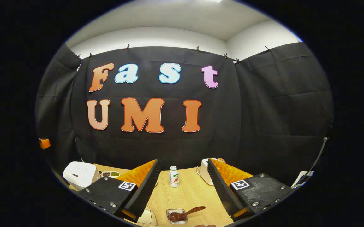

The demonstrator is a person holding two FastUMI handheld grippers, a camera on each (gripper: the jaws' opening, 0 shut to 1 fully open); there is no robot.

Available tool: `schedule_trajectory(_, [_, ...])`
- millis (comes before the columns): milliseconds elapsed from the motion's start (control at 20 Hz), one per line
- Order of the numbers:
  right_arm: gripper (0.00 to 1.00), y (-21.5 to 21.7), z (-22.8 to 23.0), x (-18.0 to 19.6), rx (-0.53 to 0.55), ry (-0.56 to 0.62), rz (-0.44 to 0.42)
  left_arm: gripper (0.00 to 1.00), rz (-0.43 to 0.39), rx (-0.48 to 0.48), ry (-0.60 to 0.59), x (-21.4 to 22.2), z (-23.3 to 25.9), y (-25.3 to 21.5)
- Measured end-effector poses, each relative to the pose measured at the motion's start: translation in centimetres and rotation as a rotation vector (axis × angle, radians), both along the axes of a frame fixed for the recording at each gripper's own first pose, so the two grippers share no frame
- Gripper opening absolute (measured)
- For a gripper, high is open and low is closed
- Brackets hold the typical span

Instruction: Close the left gripper, press the button to open the rice cooker; take a wooden spoon from the chopstick holder with the right hand, scoop a spoonful of rice and pour it into the rice cooker, then put the wooden spoon back into the chopstick holder.

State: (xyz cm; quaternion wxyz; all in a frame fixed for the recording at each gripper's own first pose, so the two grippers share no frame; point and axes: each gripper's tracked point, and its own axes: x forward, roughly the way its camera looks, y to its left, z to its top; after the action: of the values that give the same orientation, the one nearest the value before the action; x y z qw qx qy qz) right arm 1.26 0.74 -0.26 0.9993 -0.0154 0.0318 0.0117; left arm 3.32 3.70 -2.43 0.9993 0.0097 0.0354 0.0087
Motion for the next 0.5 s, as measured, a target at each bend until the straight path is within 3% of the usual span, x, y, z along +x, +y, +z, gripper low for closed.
schedule_trajectory(500, [0.94,0.1,-1.9,0.2,-0.018,0.048,-0.006,0.04,-0.057,-0.025,0.304,5.3,-7.1,2.2])
